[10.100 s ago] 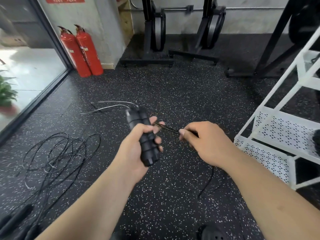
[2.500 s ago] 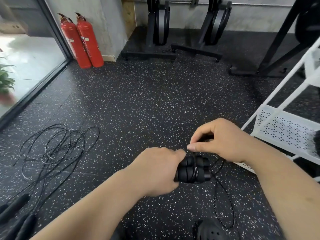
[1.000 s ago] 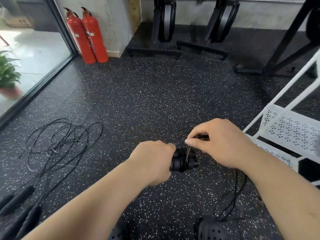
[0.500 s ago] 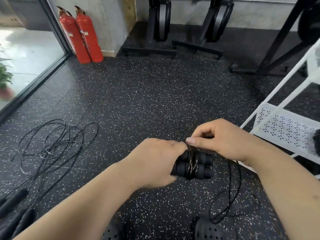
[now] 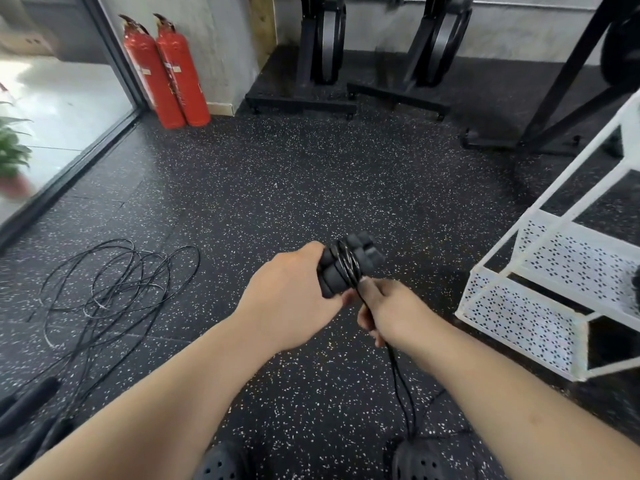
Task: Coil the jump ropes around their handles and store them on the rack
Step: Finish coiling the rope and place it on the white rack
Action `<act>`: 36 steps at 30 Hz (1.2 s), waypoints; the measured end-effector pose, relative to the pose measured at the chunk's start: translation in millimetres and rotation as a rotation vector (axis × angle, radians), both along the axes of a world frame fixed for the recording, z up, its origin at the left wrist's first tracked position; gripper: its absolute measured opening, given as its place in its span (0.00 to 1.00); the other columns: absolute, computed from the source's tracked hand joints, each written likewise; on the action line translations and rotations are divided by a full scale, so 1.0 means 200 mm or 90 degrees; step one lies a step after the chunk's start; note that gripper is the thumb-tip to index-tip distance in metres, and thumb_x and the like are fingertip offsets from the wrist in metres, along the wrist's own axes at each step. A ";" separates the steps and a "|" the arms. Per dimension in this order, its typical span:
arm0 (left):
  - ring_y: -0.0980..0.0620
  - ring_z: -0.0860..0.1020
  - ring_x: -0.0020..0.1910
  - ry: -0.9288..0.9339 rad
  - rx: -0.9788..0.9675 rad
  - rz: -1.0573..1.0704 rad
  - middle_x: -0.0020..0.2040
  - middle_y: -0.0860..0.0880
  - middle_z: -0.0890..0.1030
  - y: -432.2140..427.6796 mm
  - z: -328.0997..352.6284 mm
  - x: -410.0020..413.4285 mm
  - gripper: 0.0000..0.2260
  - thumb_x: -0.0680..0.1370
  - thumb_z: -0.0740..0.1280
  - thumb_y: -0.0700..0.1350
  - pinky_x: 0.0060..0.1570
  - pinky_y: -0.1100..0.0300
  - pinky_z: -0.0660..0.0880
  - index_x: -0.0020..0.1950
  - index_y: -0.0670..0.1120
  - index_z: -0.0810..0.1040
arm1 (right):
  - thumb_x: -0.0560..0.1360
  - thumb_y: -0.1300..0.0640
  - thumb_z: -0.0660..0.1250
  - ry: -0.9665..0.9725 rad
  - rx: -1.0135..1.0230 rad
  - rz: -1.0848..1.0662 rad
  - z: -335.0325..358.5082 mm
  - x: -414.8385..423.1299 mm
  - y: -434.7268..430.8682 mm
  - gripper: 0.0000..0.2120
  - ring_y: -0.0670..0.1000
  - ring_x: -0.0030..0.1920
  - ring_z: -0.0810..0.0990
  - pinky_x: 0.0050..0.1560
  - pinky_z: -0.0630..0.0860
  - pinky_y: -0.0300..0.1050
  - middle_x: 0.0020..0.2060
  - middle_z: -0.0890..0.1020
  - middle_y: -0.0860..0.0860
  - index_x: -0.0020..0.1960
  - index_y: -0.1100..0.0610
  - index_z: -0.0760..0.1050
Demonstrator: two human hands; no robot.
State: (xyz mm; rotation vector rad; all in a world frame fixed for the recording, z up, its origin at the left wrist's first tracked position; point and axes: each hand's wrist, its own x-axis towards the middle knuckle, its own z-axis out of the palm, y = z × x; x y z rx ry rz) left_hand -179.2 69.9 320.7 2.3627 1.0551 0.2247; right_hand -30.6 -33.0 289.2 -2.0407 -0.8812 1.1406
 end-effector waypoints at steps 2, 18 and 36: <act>0.48 0.80 0.40 0.019 -0.006 0.057 0.44 0.53 0.80 0.04 -0.01 -0.01 0.12 0.73 0.69 0.56 0.42 0.51 0.80 0.52 0.55 0.71 | 0.89 0.44 0.52 0.020 0.005 -0.004 -0.04 -0.03 0.01 0.21 0.49 0.28 0.71 0.35 0.68 0.46 0.29 0.77 0.49 0.51 0.52 0.81; 0.43 0.77 0.45 0.314 0.068 0.083 0.44 0.51 0.73 0.14 -0.11 -0.07 0.13 0.77 0.69 0.51 0.44 0.52 0.74 0.57 0.49 0.69 | 0.87 0.39 0.57 -0.569 0.051 0.349 0.31 -0.15 -0.11 0.16 0.45 0.34 0.76 0.35 0.73 0.46 0.33 0.76 0.43 0.47 0.46 0.73; 0.45 0.80 0.50 0.276 0.179 -0.265 0.55 0.51 0.80 -0.11 -0.09 0.05 0.14 0.79 0.68 0.51 0.50 0.50 0.78 0.64 0.53 0.72 | 0.77 0.37 0.73 -0.366 0.104 0.213 0.22 0.20 -0.08 0.04 0.39 0.43 0.82 0.49 0.81 0.50 0.40 0.85 0.37 0.47 0.35 0.84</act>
